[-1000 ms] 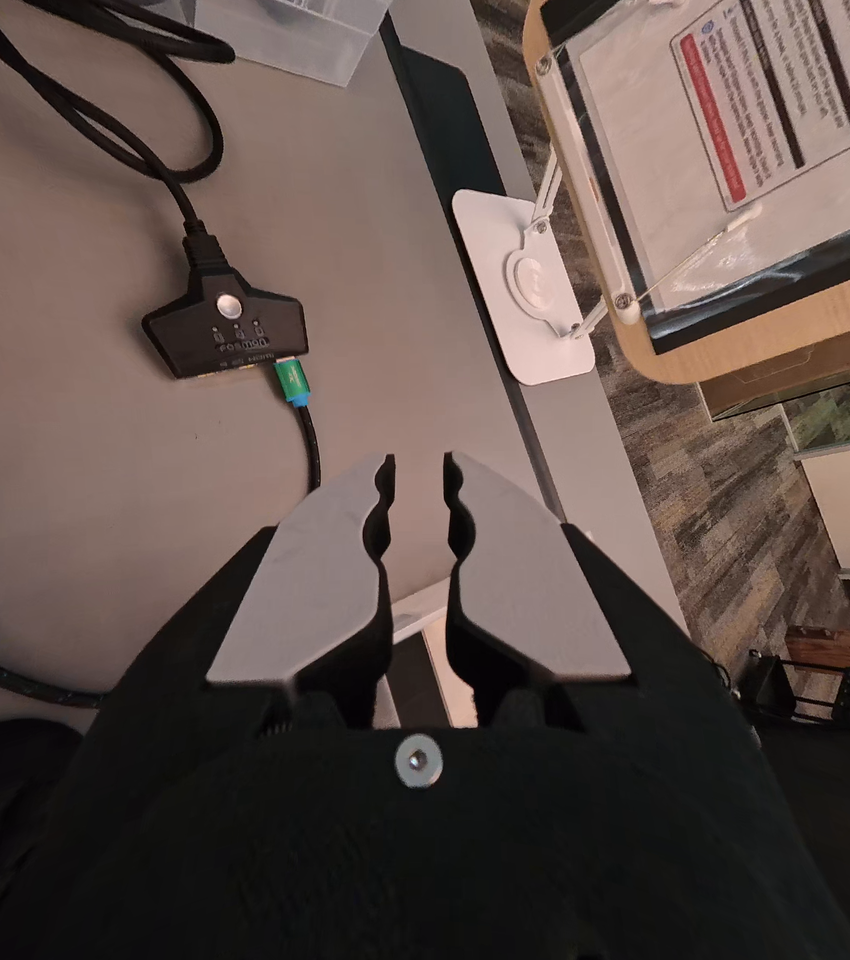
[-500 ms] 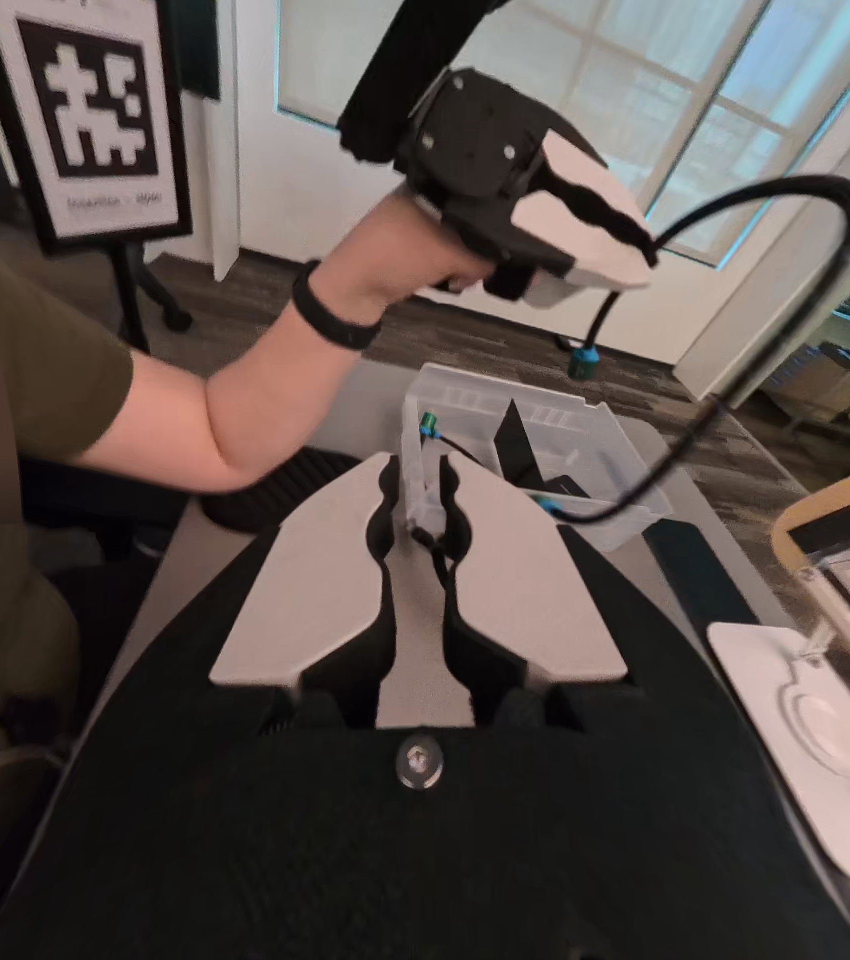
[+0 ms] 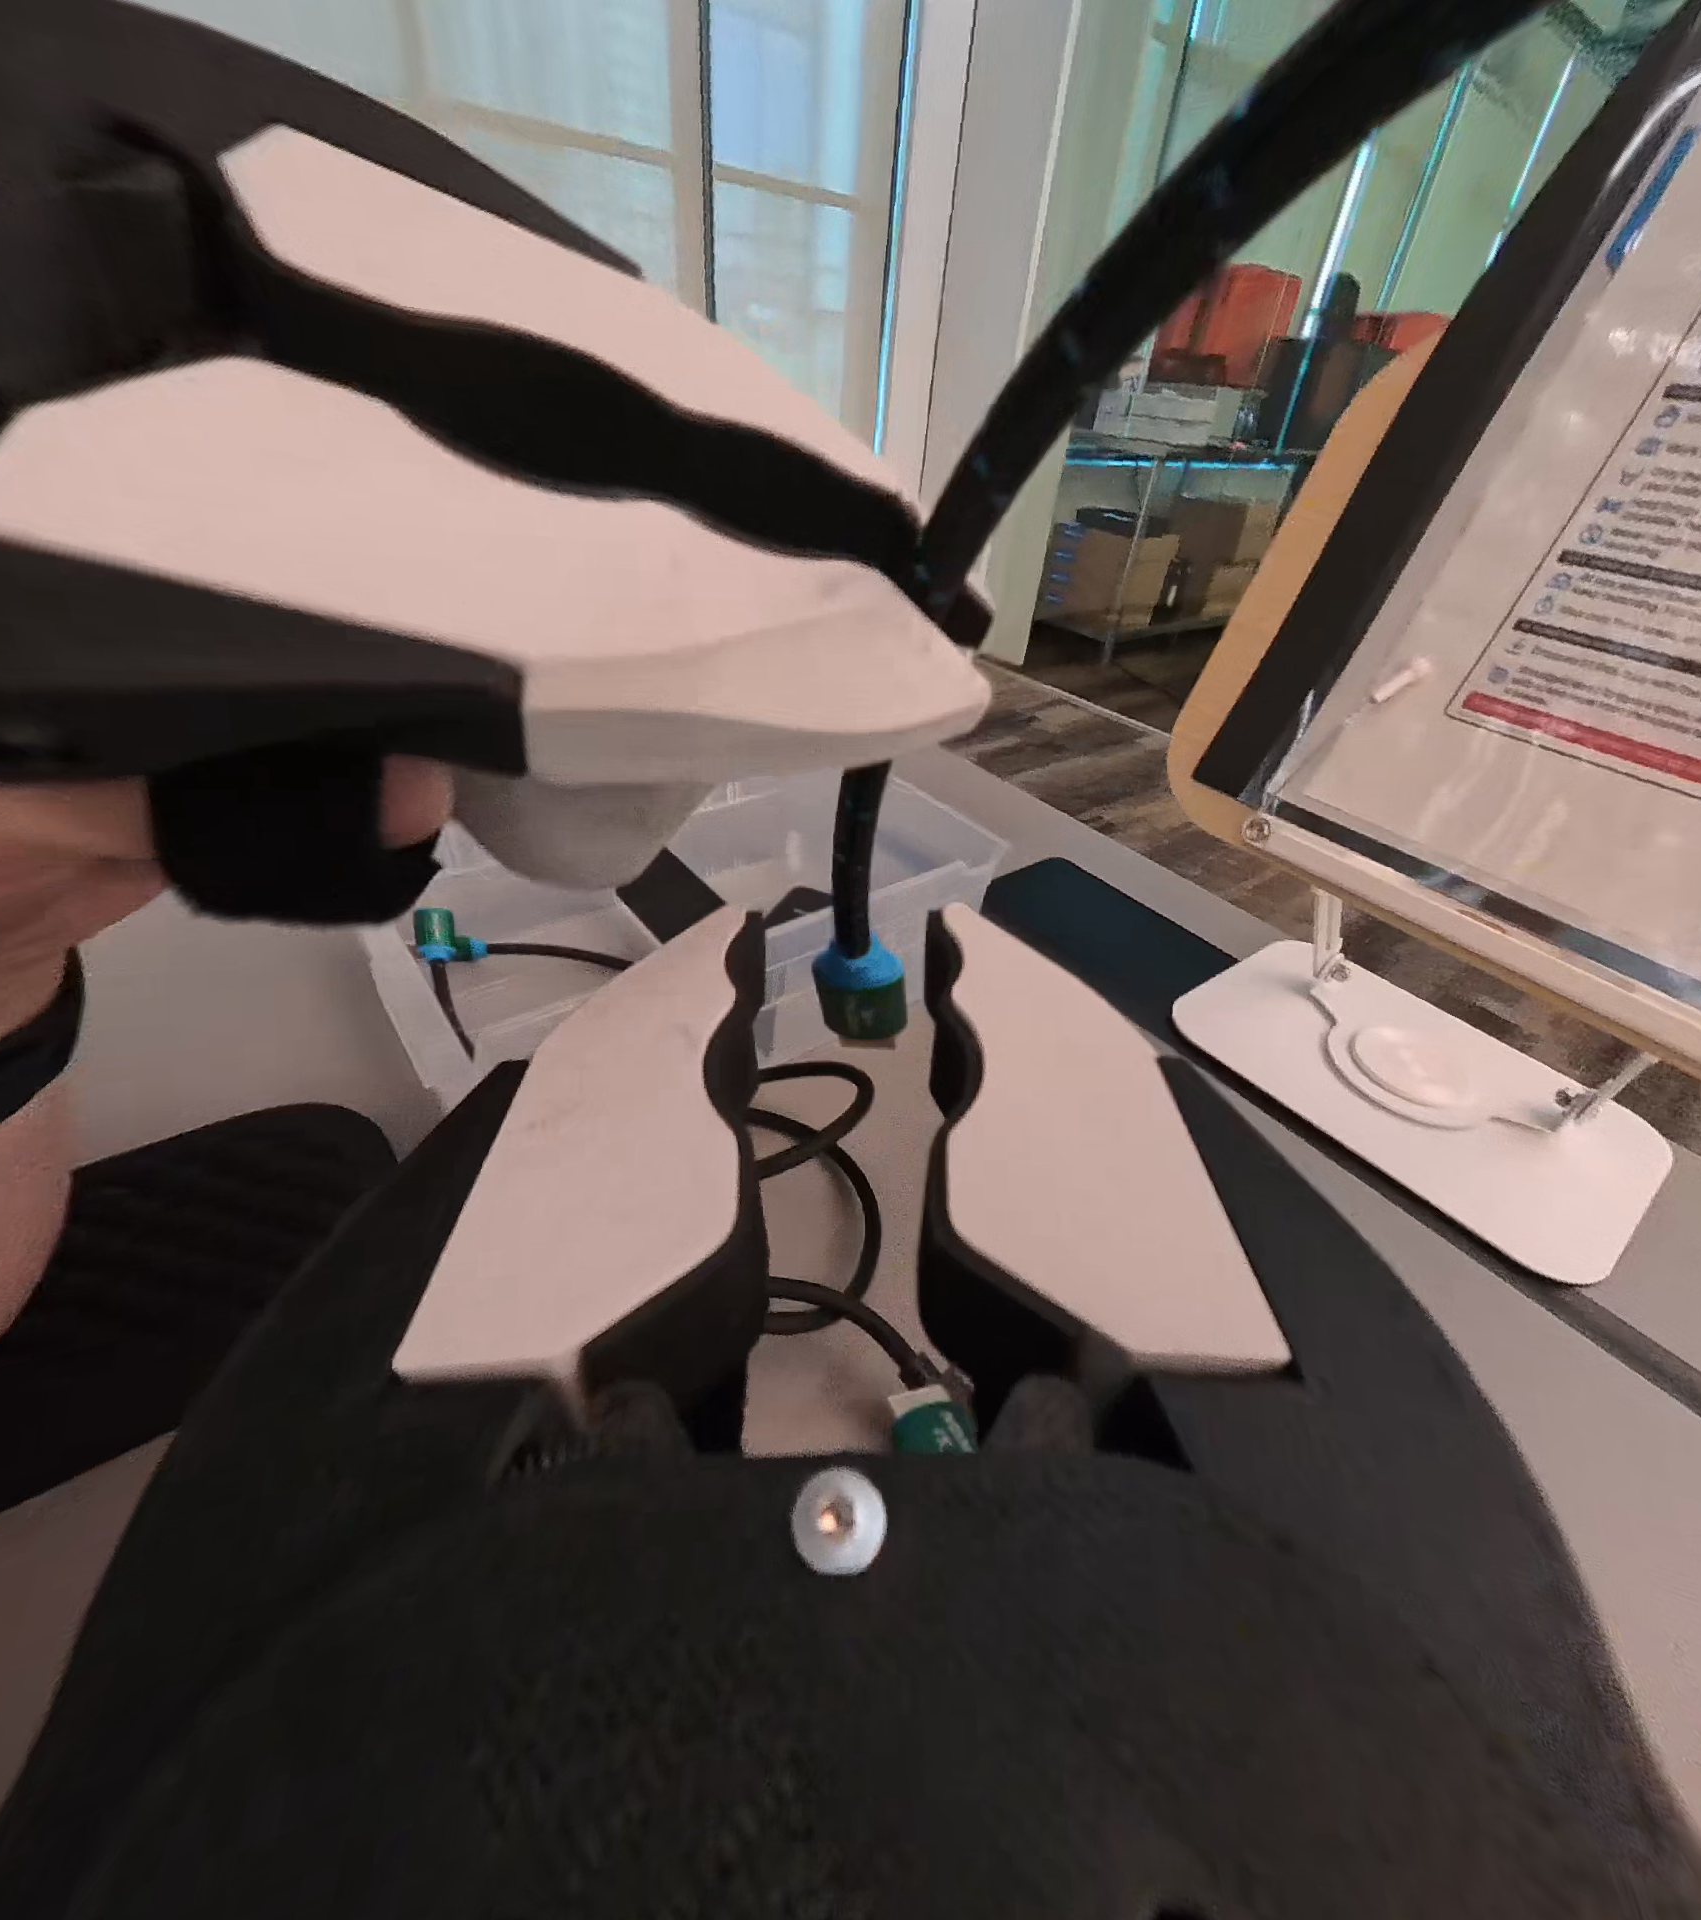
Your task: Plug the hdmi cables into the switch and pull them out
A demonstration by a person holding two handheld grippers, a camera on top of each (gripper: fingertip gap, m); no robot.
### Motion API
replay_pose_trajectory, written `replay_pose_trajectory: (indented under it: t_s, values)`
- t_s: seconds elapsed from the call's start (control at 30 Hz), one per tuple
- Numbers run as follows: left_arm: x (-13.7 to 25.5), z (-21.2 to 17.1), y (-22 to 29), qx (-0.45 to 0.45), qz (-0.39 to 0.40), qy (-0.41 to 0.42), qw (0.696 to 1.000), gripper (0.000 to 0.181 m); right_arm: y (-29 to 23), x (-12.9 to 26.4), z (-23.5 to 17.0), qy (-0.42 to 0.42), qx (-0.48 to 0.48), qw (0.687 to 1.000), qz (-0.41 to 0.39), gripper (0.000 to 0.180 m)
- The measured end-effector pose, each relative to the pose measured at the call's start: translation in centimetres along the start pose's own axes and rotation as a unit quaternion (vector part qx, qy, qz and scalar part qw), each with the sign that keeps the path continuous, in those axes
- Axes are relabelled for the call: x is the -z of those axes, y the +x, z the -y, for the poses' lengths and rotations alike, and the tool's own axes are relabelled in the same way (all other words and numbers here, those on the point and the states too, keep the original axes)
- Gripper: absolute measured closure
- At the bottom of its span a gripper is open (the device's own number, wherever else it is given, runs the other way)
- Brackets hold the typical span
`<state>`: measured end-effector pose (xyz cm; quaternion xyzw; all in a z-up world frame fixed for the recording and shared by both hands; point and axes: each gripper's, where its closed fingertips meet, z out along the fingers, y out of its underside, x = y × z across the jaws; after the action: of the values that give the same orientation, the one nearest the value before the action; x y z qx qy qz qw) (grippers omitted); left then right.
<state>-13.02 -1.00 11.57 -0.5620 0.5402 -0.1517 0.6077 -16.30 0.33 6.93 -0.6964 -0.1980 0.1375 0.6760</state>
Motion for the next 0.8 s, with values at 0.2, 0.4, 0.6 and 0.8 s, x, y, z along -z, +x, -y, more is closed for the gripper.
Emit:
replay_pose_trajectory:
  t_s: [0.2, 0.4, 0.6, 0.8]
  values:
    - [-1.3, -0.2, 1.7, -0.008, -0.017, -0.009, 1.000, 0.175, 1.0, -0.9, -1.5, -0.025, -0.016, 1.000, 0.001, 0.161]
    - [-1.7, 0.1, 3.1, -0.018, -0.046, 0.006, 0.999, 0.174, 1.2, -0.7, -1.6, -0.027, -0.046, 0.998, 0.043, 0.173]
    - [2.4, 2.7, -0.9, -0.001, -0.026, 0.107, 0.994, 0.144, 2.4, 2.3, 1.8, 0.034, -0.068, 0.989, 0.125, 0.173]
    - [5.9, 2.2, 0.1, -0.015, -0.169, 0.151, 0.974, 0.137, 3.5, 7.5, 6.7, 0.124, -0.126, 0.957, 0.231, 0.173]
